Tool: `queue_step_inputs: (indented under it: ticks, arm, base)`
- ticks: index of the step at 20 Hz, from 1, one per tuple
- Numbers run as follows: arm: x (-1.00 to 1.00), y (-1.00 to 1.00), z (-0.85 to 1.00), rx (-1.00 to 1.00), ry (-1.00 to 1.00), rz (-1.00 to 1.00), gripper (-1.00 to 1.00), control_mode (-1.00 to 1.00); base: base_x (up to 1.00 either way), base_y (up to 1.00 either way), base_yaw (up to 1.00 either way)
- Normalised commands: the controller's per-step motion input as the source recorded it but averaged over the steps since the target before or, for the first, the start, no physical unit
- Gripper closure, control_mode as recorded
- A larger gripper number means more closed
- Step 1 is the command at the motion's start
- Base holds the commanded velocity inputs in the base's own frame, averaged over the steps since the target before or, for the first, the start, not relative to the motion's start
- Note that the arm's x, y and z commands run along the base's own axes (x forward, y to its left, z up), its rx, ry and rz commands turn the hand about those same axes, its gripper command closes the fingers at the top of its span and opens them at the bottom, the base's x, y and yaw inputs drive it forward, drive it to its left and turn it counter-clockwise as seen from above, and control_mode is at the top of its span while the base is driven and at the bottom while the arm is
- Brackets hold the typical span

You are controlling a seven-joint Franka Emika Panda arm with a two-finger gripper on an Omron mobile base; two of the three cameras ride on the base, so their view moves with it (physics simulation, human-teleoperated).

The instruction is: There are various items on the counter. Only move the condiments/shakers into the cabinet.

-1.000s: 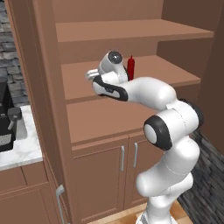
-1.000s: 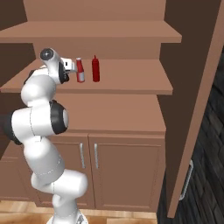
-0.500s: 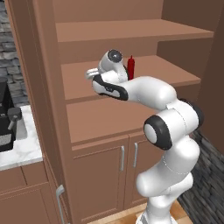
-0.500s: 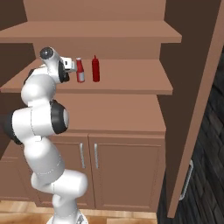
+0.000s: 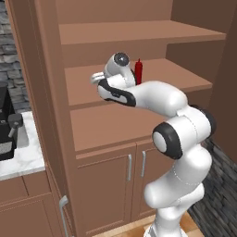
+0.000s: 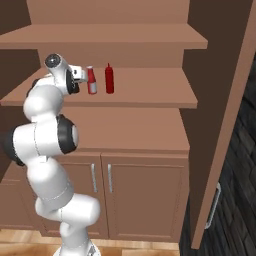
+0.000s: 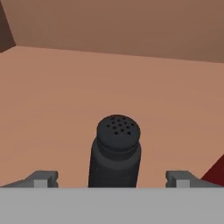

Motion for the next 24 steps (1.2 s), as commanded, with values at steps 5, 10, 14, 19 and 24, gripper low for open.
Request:
queue_step_inputs:
  ticks: [5,10,14,19,24]
  arm:
    - [-0.98,-0.23,-0.12,0.03,-0.09,-0.09,-1.00,-1.00]
    - [-1.00,-0.60,-0.19,0.10,-0.12,-0.23,-1.00,-1.00]
    - [-1.00,-0.76,-0.19,0.13,-0.12,-0.30,-1.00,-1.00]
    - [-1.00,-0.73,-0.10,0.13,-0.17,-0.28,-1.00,-1.00]
    - [-0.92,-0.22,0.00,0.06,-0.26,-0.13,-1.00,-1.00]
  base:
    - [0.00,0.00,0.00]
    - [0.00,0.00,0.00]
    - [0.00,0.00,0.00]
    - [0.00,0.00,0.00]
    - [0.00,0.00,0.00]
